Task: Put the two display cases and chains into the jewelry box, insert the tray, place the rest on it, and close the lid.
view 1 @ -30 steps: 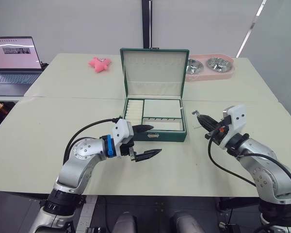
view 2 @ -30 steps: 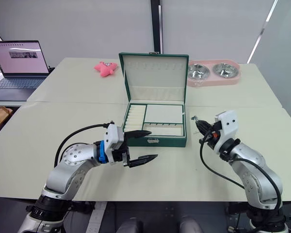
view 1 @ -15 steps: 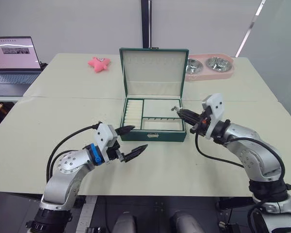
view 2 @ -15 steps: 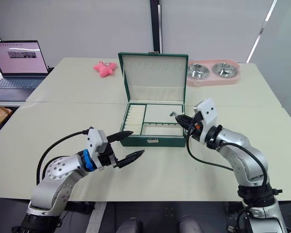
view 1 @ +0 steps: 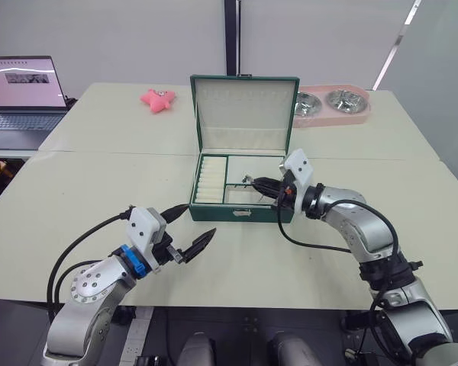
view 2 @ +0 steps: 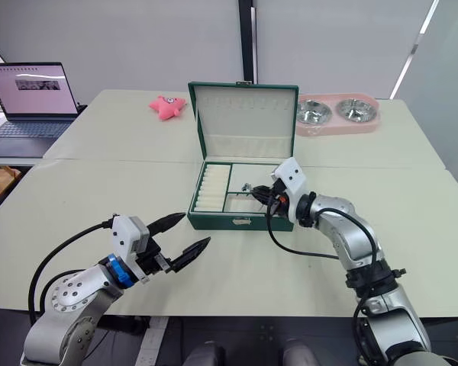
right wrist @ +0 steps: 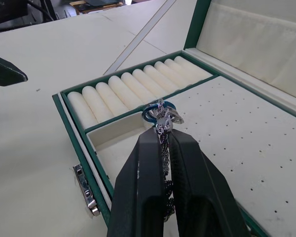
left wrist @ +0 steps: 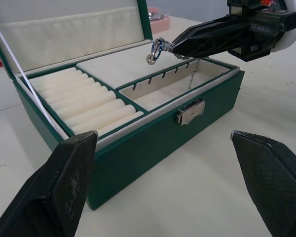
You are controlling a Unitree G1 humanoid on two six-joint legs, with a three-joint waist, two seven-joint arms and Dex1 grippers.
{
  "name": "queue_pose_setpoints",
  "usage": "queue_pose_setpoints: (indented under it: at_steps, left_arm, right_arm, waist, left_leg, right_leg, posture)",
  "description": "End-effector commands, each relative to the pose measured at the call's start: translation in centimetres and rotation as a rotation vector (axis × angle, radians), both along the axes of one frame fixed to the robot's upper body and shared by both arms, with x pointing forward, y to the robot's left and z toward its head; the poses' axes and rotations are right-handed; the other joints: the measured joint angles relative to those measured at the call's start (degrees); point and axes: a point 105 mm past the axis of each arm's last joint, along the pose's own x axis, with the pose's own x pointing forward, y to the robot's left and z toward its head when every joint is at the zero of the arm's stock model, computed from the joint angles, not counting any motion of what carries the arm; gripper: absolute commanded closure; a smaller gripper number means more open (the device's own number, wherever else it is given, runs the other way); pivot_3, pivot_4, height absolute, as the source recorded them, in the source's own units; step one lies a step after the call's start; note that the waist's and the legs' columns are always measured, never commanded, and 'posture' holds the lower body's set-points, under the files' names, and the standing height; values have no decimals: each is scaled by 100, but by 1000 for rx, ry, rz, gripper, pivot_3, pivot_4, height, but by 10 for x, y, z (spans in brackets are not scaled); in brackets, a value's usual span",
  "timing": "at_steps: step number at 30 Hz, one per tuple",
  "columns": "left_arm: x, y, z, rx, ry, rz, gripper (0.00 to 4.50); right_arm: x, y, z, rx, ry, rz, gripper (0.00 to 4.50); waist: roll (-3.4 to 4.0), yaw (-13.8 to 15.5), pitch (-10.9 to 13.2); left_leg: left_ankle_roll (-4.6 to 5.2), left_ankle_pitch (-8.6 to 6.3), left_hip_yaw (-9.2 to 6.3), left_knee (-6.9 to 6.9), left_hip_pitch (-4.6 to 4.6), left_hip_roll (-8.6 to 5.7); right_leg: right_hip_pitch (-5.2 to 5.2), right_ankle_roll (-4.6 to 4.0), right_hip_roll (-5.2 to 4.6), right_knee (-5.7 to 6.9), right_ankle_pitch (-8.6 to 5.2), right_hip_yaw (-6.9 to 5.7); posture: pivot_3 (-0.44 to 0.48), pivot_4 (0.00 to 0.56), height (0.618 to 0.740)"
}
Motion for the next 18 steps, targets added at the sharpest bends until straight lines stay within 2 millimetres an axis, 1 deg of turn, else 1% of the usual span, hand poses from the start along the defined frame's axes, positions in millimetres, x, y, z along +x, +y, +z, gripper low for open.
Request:
queue_pose_setpoints:
  at_steps: [1, 4, 6, 8, 10, 13, 16, 17, 18]
  left_arm:
    - [-4, -2, 14, -8, -58, 4, 0]
    - [-4, -1, 14, -8, -60, 9, 0]
    - [-3, -2, 15, -9, -60, 9, 0]
    - [-3, -2, 15, -8, -61, 7, 0]
    - [-2, -2, 16, -9, -61, 2, 0]
    - [0, -2, 16, -9, -61, -5, 0]
    - [3, -3, 17, -7, -56, -24, 0]
    - [4, -1, 17, -18, -45, -26, 0]
    - [6, 3, 18, -26, -35, -21, 0]
  right_arm:
    - [-1, 6, 12, 4, -55, 41, 4500]
    - [-2, 6, 11, 2, -51, 51, 4500]
    - [-2, 6, 12, 9, -47, 51, 3801]
    - [-1, 6, 15, 25, -42, 46, 3402]
    - [-1, 6, 22, 61, -46, 39, 2894]
    - [-2, 5, 27, 79, -49, 38, 2090]
    - [-7, -5, 31, 105, -57, 31, 1290]
    - [-7, -13, 32, 113, -61, 16, 1001]
    - [-8, -23, 33, 117, -66, 0, 598]
  waist:
    - [1, -1, 0]
    - [1, 0, 1]
    - [0, -1, 1]
    - [0, -1, 1]
    - [1, -1, 1]
    - [1, 0, 1]
    - [1, 4, 1]
    - [1, 9, 1]
    - [1, 19, 1]
  left_leg:
    - [0, 0, 0, 0, 0, 0]
    - [0, 0, 0, 0, 0, 0]
    - [0, 0, 0, 0, 0, 0]
    - [0, 0, 0, 0, 0, 0]
    - [0, 0, 0, 0, 0, 0]
    - [0, 0, -1, 0, 0, 0]
    - [0, 0, -1, 0, -1, 0]
    - [0, 0, -2, 0, -2, 0]
    - [0, 0, -1, 0, -2, -1]
  right_leg:
    - [0, 0, 0, 1, 0, 0]
    - [0, 0, 1, 0, 0, 0]
    - [0, 0, 1, 0, 0, 0]
    - [0, 0, 1, 0, 0, 0]
    - [0, 0, 1, 1, 0, 0]
    - [0, 0, 1, 1, 0, 0]
    - [0, 0, 1, 0, 0, -1]
    - [0, 0, 1, 0, 0, -2]
    - [1, 0, 0, -1, 0, -1]
  posture:
    - [0, 150, 740]
    - [0, 150, 740]
    - [0, 150, 740]
    - [0, 150, 740]
    - [0, 150, 740]
    - [0, 150, 740]
    - [0, 150, 740]
    - [0, 150, 740]
    - [0, 150, 740]
